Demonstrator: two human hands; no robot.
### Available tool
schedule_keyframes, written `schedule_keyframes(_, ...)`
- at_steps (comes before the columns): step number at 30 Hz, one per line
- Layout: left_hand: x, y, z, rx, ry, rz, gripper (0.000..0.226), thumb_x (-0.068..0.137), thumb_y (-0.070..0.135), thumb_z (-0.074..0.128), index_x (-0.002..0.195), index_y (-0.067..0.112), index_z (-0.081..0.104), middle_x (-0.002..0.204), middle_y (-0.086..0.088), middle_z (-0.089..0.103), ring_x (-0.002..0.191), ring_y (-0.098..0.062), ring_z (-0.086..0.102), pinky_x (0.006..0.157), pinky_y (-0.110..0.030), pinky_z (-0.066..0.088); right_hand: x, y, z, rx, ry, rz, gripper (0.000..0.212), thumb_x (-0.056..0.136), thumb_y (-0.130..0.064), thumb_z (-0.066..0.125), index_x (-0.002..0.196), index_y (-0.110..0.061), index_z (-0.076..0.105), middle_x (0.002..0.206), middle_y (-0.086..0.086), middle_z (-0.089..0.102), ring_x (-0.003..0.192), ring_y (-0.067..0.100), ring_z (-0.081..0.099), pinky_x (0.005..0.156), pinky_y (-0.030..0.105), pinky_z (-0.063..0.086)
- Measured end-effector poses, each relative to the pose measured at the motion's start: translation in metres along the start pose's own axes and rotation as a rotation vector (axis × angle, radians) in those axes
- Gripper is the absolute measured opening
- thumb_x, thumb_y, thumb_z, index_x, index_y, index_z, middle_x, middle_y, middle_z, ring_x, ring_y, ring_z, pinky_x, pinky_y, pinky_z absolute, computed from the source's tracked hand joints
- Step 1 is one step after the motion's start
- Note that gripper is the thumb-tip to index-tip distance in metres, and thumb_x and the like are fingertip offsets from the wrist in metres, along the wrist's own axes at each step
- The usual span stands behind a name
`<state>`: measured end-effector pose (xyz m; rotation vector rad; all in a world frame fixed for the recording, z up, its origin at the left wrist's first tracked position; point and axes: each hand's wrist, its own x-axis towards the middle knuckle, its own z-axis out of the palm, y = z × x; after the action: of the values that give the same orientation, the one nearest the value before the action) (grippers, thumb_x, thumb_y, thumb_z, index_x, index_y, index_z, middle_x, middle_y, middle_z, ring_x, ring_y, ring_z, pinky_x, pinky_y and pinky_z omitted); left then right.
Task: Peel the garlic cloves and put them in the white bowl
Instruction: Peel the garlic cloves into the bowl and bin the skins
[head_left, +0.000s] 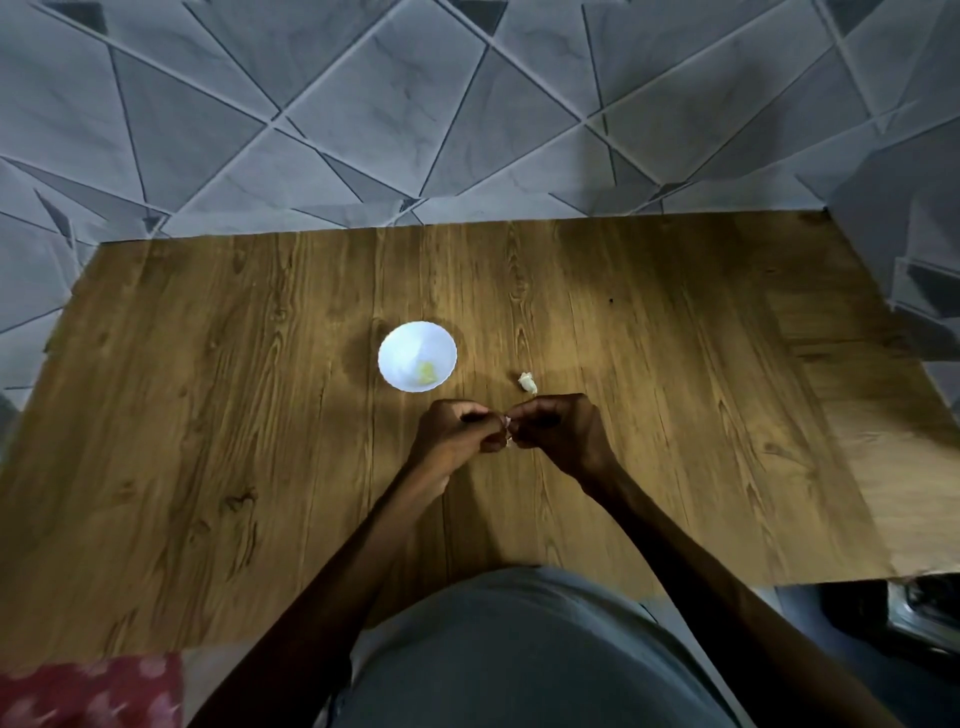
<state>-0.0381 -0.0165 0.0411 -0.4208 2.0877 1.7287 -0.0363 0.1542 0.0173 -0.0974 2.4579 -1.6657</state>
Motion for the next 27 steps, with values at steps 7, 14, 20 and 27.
schedule_keyframes(7, 0.001, 0.006, -0.003, -0.193, -0.078, -0.132, 0.015, 0.084, 0.002, 0.07, 0.098, -0.006, 0.072, 0.088, -0.016, 0.074, 0.072, -0.018, 0.072, 0.064, -0.021, 0.056, -0.002, -0.003, 0.001, -0.165, 0.056, -0.113, 0.012, 0.083, -0.007, 0.076, 0.093, -0.012, 0.078, 0.086, -0.005, 0.076, 0.075, -0.001, 0.07, 0.069, 0.011, 0.054)
schedule_keyframes(14, -0.002, 0.007, 0.007, -0.109, 0.01, -0.112, 0.014, 0.088, 0.005, 0.067, 0.098, -0.002, 0.072, 0.091, -0.015, 0.074, 0.076, -0.022, 0.074, 0.066, -0.022, 0.058, -0.008, -0.016, 0.004, -0.178, 0.116, -0.193, 0.01, 0.082, -0.021, 0.075, 0.085, -0.012, 0.077, 0.077, -0.009, 0.072, 0.069, 0.0, 0.069, 0.063, 0.015, 0.055)
schedule_keyframes(20, -0.004, 0.004, 0.012, -0.059, 0.077, -0.047, 0.012, 0.085, 0.008, 0.069, 0.093, 0.001, 0.074, 0.085, -0.012, 0.075, 0.076, -0.02, 0.074, 0.071, -0.029, 0.06, -0.006, -0.014, 0.002, -0.14, 0.147, -0.15, 0.01, 0.079, -0.021, 0.08, 0.081, -0.012, 0.076, 0.074, -0.009, 0.073, 0.066, 0.001, 0.069, 0.059, 0.019, 0.057)
schedule_keyframes(27, -0.007, 0.009, 0.015, -0.063, 0.107, -0.016, 0.01, 0.084, 0.007, 0.07, 0.092, 0.004, 0.074, 0.077, -0.004, 0.074, 0.069, -0.013, 0.073, 0.067, -0.025, 0.059, -0.004, -0.016, -0.003, -0.04, 0.134, -0.063, 0.011, 0.076, -0.015, 0.082, 0.084, -0.007, 0.078, 0.073, -0.005, 0.074, 0.06, 0.005, 0.069, 0.057, 0.023, 0.058)
